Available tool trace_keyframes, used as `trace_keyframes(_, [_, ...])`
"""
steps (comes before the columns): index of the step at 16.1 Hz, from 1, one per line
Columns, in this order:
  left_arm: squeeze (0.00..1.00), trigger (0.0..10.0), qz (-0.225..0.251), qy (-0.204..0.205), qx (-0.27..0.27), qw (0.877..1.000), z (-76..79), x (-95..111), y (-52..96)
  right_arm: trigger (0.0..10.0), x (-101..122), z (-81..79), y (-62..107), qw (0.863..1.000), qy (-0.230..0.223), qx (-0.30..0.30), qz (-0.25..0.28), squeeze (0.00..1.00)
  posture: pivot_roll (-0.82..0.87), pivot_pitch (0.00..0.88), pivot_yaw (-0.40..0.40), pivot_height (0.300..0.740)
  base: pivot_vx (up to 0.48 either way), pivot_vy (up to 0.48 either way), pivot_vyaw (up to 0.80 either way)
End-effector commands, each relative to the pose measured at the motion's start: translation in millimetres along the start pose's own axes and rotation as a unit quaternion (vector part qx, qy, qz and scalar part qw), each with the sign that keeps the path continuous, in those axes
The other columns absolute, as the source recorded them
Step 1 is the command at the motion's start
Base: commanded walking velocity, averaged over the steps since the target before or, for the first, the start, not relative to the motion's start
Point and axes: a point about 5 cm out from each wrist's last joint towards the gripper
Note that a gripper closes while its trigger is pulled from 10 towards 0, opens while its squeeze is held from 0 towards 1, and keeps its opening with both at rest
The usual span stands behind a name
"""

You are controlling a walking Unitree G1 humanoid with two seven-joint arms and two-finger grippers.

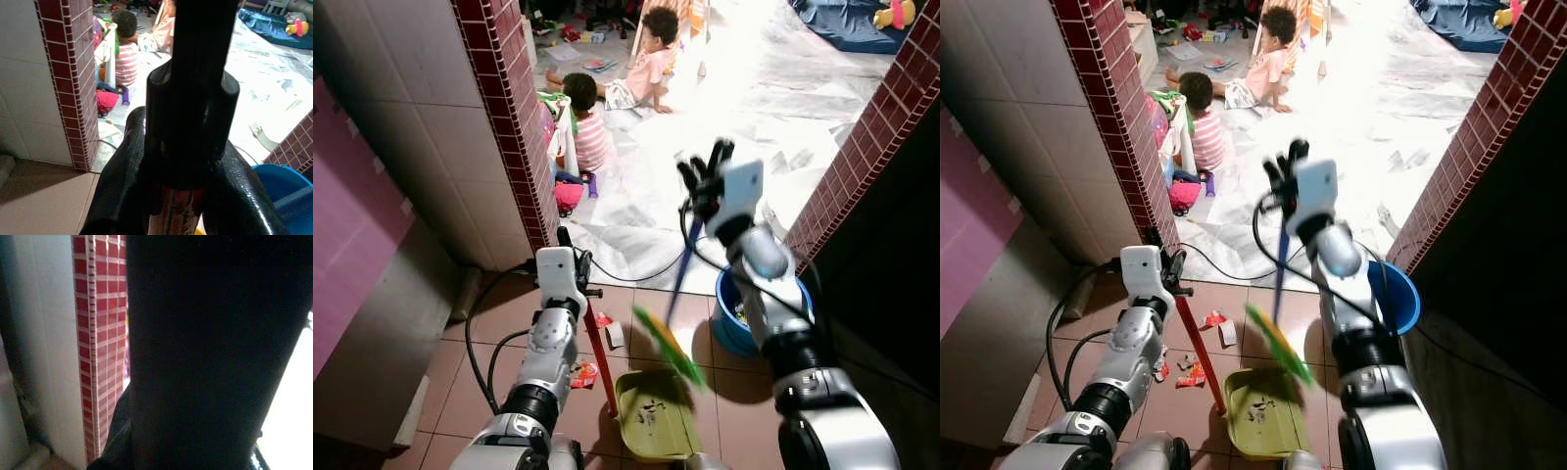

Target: Sweep floor

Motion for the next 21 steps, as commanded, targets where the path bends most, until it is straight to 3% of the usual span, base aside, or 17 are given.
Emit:
trace_keyframes(1, [0.00, 10.0, -0.014, 0.011, -0.007, 1.000, 0.6, -5, 2.0, 10.0, 14, 4.9, -3.9, 0.999, 0.040, -0.008, 0.036, 0.00, -0.04, 0.000, 0.028, 0.740, 0.000, 0.000, 0.00])
trace_keyframes(5, [0.00, 10.0, -0.017, 0.007, -0.044, 0.999, 3.0, 0, 4.7, 10.0, 3, 9.6, 6.9, 0.997, 0.058, -0.044, 0.026, 0.00, -0.04, 0.000, 0.021, 0.740, 0.000, 0.000, 0.00])
trace_keyframes(7, [0.00, 10.0, -0.003, 0.009, -0.084, 0.996, 5.7, 11, 7.1, 10.0, 3, 12.1, 8.2, 0.996, 0.062, -0.064, 0.022, 0.00, -0.02, 0.000, 0.016, 0.740, 0.000, 0.000, 0.00])
trace_keyframes(9, [0.00, 10.0, 0.034, -0.009, -0.088, 0.995, 3.4, 27, 11.6, 10.0, -9, 12.0, 15.0, 0.994, 0.079, -0.081, -0.005, 0.00, -0.02, 0.000, 0.032, 0.740, 0.000, 0.000, 0.00])
trace_keyframes(11, [0.00, 10.0, 0.042, -0.004, -0.080, 0.996, 2.5, 35, 15.7, 10.0, -22, 14.7, 23.6, 0.990, 0.039, -0.129, -0.040, 0.00, -0.02, 0.000, 0.046, 0.740, 0.000, 0.000, 0.00])
trace_keyframes(14, [0.00, 10.0, 0.033, 0.004, -0.088, 0.996, 6.5, 34, 17.2, 10.0, -27, 12.4, 27.4, 0.988, 0.033, -0.142, -0.058, 0.00, -0.03, 0.000, 0.045, 0.740, 0.000, 0.000, 0.00])
trace_keyframes(16, [0.00, 10.0, 0.028, -0.011, -0.096, 0.995, 9.9, 35, 18.0, 10.0, -34, 11.1, 31.6, 0.984, 0.013, -0.158, -0.079, 0.00, -0.03, 0.000, 0.045, 0.740, 0.000, 0.000, 0.00])
trace_keyframes(21, [0.00, 10.0, 0.026, -0.017, -0.092, 0.995, 8.4, 39, 19.5, 10.0, -40, 7.4, 33.1, 0.980, -0.016, -0.174, -0.100, 0.00, -0.01, 0.000, 0.047, 0.740, 0.000, 0.000, -0.80])
Point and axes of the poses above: a point about 5 cm out from each wrist's last joint towards the gripper, its own y axis pointing back from the gripper into the wrist, its own x axis along the axis of the wrist's last joint, z = x × y, and after that the axes turned 13 degrees about y, right-handed
